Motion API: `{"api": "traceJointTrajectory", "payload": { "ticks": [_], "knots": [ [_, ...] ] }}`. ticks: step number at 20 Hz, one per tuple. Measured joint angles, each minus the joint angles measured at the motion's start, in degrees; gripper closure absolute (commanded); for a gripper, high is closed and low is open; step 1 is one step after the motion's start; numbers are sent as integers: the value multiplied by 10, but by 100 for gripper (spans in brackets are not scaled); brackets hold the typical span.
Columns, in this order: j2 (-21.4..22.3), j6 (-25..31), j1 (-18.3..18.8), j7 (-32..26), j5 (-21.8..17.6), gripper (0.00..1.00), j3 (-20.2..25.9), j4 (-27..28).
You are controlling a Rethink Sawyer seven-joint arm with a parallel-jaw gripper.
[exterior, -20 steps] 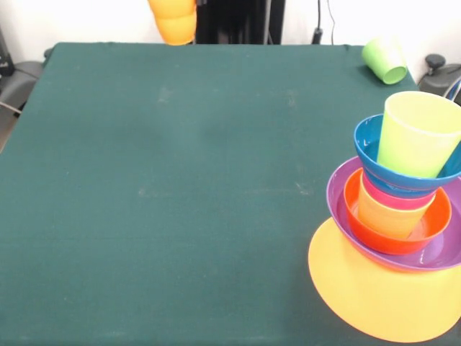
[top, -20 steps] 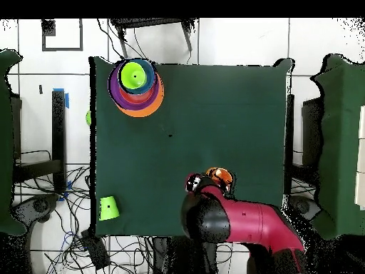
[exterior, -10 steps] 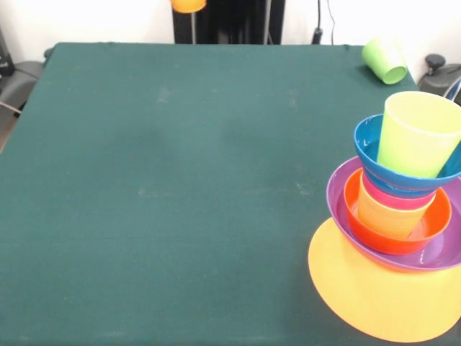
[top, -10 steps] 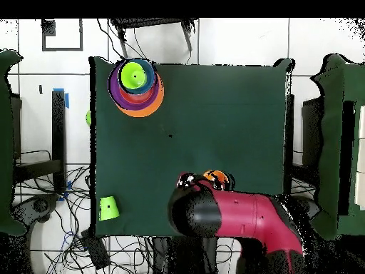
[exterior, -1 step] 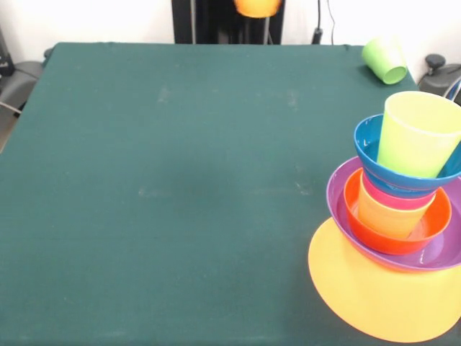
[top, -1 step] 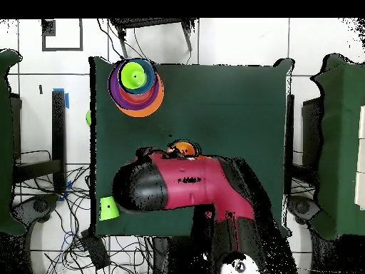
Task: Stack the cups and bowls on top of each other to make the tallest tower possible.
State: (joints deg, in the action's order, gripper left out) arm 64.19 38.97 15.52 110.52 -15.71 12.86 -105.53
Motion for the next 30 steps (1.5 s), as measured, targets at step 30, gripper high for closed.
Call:
{"api": "traceJointTrajectory", "payload": {
  "ticks": [30],
  "knots": [
    [-190, 78, -157, 23, 47, 100, -51, 327]
  ]
}}
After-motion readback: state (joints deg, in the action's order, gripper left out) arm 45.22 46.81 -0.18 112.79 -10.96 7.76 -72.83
